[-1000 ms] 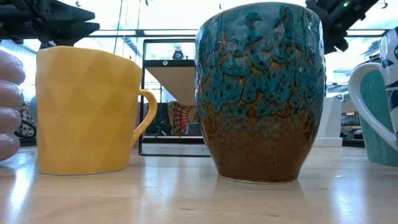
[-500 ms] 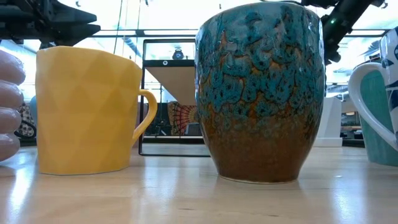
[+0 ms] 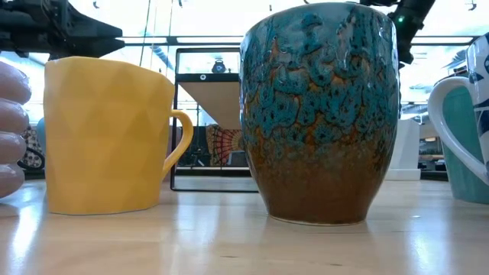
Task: Place coffee mugs
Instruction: Put the green mug on the shelf
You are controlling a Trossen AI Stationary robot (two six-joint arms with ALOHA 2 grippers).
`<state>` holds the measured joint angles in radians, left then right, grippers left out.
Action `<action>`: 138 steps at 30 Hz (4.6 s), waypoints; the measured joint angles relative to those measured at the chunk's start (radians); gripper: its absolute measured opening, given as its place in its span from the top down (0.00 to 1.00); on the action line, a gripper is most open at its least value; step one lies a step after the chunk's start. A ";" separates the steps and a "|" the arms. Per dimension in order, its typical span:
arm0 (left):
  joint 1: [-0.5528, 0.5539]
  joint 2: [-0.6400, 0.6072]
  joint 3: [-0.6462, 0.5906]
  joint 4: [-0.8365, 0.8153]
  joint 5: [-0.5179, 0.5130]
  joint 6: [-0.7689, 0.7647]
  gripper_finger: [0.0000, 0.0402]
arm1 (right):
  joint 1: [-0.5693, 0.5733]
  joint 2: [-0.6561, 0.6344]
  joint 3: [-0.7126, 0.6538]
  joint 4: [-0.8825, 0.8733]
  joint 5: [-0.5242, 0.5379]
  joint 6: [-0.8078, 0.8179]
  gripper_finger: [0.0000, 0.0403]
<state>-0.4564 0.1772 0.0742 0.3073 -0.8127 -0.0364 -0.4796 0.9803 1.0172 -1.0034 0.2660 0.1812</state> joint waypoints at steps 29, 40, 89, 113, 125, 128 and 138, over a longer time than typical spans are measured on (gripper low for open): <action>0.000 0.000 0.000 -0.009 0.002 -0.006 0.65 | 0.081 0.196 -0.219 0.202 -0.181 -0.320 0.48; 0.000 0.000 0.000 -0.009 0.002 -0.005 0.65 | 0.081 0.196 -0.318 0.345 -0.234 -0.316 0.50; 0.000 0.000 0.000 -0.005 0.040 -0.006 0.65 | 0.077 0.196 -0.359 0.412 -0.244 -0.291 0.81; 0.000 0.000 0.000 -0.006 0.040 -0.006 0.65 | 0.038 0.196 -0.359 0.418 -0.262 -0.304 0.82; 0.000 0.000 0.000 -0.006 0.040 -0.006 0.65 | 0.004 0.196 -0.359 0.437 -0.262 -0.332 0.82; 0.000 0.000 0.000 -0.006 0.040 -0.006 0.65 | 0.004 0.196 -0.359 0.445 -0.262 -0.338 0.82; 0.000 0.000 0.000 -0.007 0.040 -0.006 0.65 | 0.004 0.196 -0.314 0.413 -0.261 -0.348 0.82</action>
<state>-0.4564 0.1776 0.0742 0.3000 -0.7727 -0.0422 -0.4755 1.1759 0.7034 -0.5907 0.0055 -0.1671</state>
